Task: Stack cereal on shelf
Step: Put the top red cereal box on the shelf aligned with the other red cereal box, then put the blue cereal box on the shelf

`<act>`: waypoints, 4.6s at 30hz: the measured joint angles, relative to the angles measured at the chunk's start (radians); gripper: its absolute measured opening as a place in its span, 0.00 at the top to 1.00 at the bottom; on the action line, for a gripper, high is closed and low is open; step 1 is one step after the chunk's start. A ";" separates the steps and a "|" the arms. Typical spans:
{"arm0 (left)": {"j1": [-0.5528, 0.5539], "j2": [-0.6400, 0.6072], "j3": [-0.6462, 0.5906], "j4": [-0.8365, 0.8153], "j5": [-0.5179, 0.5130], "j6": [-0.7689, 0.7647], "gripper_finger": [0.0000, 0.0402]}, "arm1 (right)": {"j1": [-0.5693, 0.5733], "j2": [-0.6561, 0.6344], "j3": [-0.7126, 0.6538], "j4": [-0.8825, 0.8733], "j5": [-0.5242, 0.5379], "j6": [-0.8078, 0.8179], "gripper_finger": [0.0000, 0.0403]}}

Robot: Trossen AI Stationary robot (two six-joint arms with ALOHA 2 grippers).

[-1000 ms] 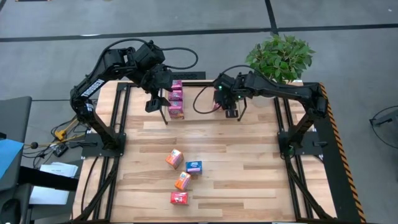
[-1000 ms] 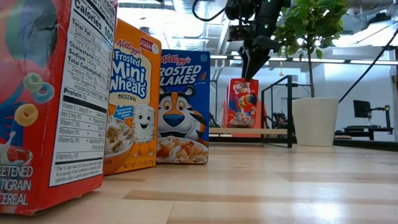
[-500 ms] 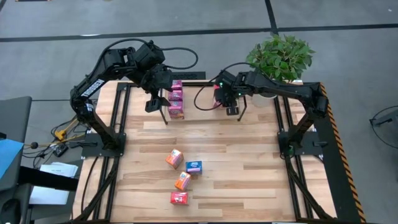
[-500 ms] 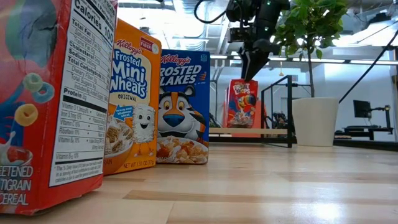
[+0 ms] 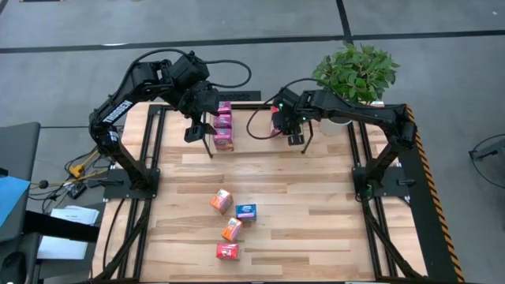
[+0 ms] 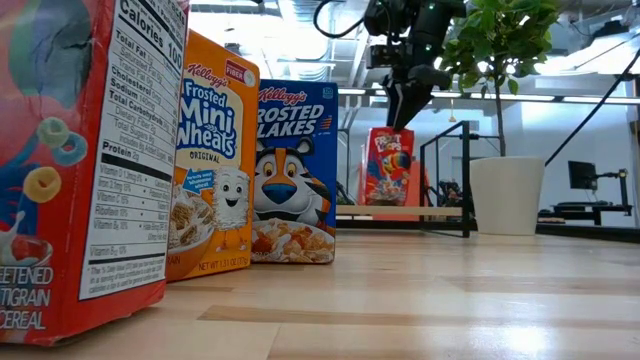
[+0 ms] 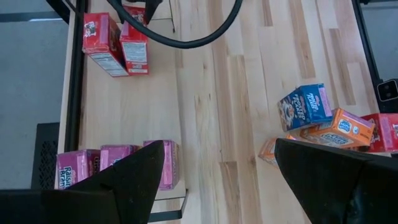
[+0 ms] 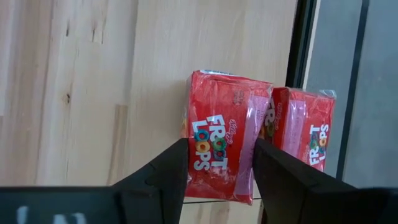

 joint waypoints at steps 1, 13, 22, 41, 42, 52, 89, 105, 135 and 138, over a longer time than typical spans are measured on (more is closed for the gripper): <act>0.000 0.000 0.000 0.000 0.000 0.000 0.26 | -0.001 0.000 0.000 0.000 0.000 0.000 0.51; 0.000 0.000 0.000 0.000 0.000 0.008 0.26 | -0.008 0.000 0.000 0.001 0.000 0.002 0.47; 0.000 0.000 0.000 0.000 0.000 0.015 0.26 | -0.008 0.000 0.000 0.004 0.005 0.004 0.39; 0.003 0.000 0.000 -0.002 -0.027 0.029 0.26 | -0.007 -0.072 0.020 -0.168 0.027 0.231 0.42; 0.003 0.000 0.000 -0.002 -0.027 0.031 0.26 | -0.011 -0.074 0.013 -0.178 0.027 0.244 0.43; 0.005 0.000 0.000 -0.001 -0.030 0.035 0.26 | -0.025 -0.075 -0.107 -0.066 0.000 0.257 0.61; 0.005 0.000 0.000 -0.063 -0.041 0.014 0.26 | 0.612 -0.017 0.058 0.174 0.002 0.488 0.49; 0.005 -0.003 0.000 -0.066 -0.069 0.018 0.26 | 0.652 0.214 0.101 0.340 -0.072 0.717 0.17; 0.005 -0.041 0.000 -0.066 -0.068 0.003 0.26 | 0.688 0.375 0.217 0.184 -0.080 0.817 0.25; 0.005 -0.040 0.000 -0.066 -0.068 0.004 0.26 | 0.689 0.376 0.217 0.182 -0.081 0.818 0.30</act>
